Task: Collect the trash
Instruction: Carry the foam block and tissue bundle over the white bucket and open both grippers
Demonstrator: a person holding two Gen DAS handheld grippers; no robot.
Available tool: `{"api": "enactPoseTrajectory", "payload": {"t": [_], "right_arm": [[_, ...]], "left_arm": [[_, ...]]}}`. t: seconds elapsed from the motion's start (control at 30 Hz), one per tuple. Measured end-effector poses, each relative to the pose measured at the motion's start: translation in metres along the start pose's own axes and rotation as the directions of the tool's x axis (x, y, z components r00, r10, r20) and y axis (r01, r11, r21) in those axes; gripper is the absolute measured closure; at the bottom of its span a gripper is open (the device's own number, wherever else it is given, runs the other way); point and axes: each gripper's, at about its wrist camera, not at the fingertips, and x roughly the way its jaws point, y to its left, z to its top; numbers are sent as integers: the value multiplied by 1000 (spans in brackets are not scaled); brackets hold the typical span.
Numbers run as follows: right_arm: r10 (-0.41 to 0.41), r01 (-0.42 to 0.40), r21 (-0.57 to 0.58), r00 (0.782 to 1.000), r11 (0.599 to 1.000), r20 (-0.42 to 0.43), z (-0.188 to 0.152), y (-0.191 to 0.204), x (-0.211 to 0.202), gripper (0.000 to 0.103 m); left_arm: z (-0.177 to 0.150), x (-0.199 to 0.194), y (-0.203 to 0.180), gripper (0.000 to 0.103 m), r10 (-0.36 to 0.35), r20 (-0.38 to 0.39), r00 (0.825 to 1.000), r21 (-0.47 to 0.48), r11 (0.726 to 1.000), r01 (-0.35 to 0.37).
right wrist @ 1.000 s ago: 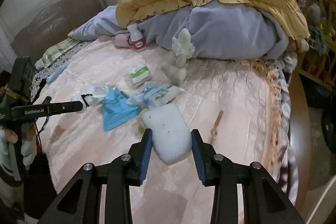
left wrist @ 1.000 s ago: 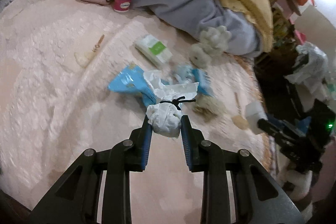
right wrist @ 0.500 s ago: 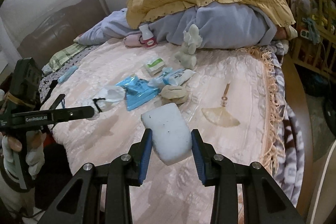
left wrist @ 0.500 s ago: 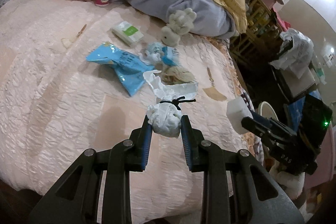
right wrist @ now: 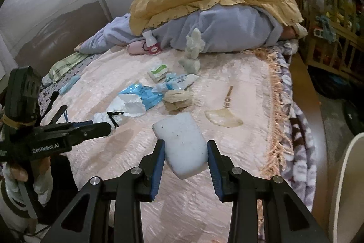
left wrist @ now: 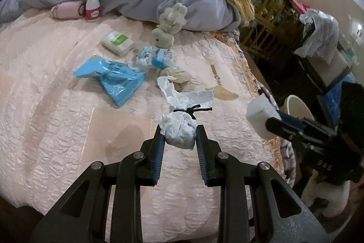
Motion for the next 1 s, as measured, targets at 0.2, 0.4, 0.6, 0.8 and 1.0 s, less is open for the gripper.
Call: {"api": "enactPoseTrajectory", "payload": {"t": [0.2, 0.4, 0.6, 0.8, 1.0], "right_arm": [[-24, 24, 24, 1000, 999, 11, -5, -14, -12, 67], [-46, 43, 57, 998, 997, 38, -9, -29, -29, 67], [-76, 70, 91, 996, 993, 57, -13, -46, -45, 67], [-108, 97, 132, 991, 987, 78, -19, -66, -63, 67], [-144, 128, 169, 986, 977, 88, -24, -83, -78, 67]], "left_arm": [[1, 7, -23, 78, 23, 16, 1000, 60, 998, -24], [3, 11, -50, 78, 31, 41, 999, 122, 992, -36], [6, 17, -74, 78, 18, 48, 999, 169, 985, -26], [8, 23, -103, 78, -1, 51, 999, 218, 976, -10], [10, 29, -125, 78, -27, 46, 999, 250, 968, 14]]}}
